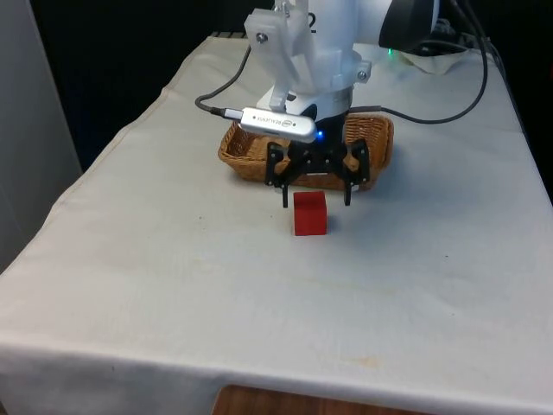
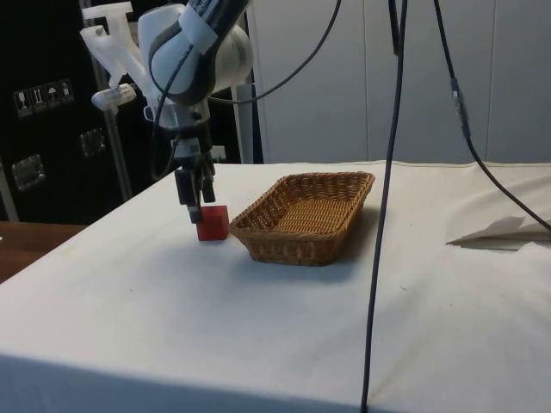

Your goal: Pick up the cube and place it into the basket.

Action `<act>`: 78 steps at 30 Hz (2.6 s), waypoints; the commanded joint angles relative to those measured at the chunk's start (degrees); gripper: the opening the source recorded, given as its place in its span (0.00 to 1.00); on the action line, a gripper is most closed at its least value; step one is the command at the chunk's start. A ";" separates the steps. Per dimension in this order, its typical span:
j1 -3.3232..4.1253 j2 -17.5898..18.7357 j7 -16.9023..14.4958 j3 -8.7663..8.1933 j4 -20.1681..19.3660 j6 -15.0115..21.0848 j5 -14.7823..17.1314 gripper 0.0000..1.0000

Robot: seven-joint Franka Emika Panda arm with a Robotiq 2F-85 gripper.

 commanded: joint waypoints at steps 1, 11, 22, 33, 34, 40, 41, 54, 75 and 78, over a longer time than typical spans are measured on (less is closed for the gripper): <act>0.11 -0.52 0.11 0.00 -0.80 0.86 0.11 1.00; 0.11 -1.20 -0.06 0.06 -2.12 1.26 0.17 1.00; 0.40 -1.55 0.34 0.23 -2.58 1.15 0.06 1.00; 1.43 -1.66 1.83 0.57 -2.46 0.92 -0.17 1.00; 1.43 -1.66 1.89 0.57 -2.46 0.92 -0.17 1.00; 1.43 -1.55 1.89 0.69 -2.35 0.74 -0.06 1.00; 1.38 -1.49 1.83 0.69 -2.35 0.74 0.00 1.00; 0.34 -0.97 0.23 0.23 -2.06 0.63 0.40 1.00; -0.06 -0.92 -0.17 -0.34 -2.06 0.40 0.06 1.00; -0.11 -0.92 -0.23 -0.46 -2.06 0.46 0.06 1.00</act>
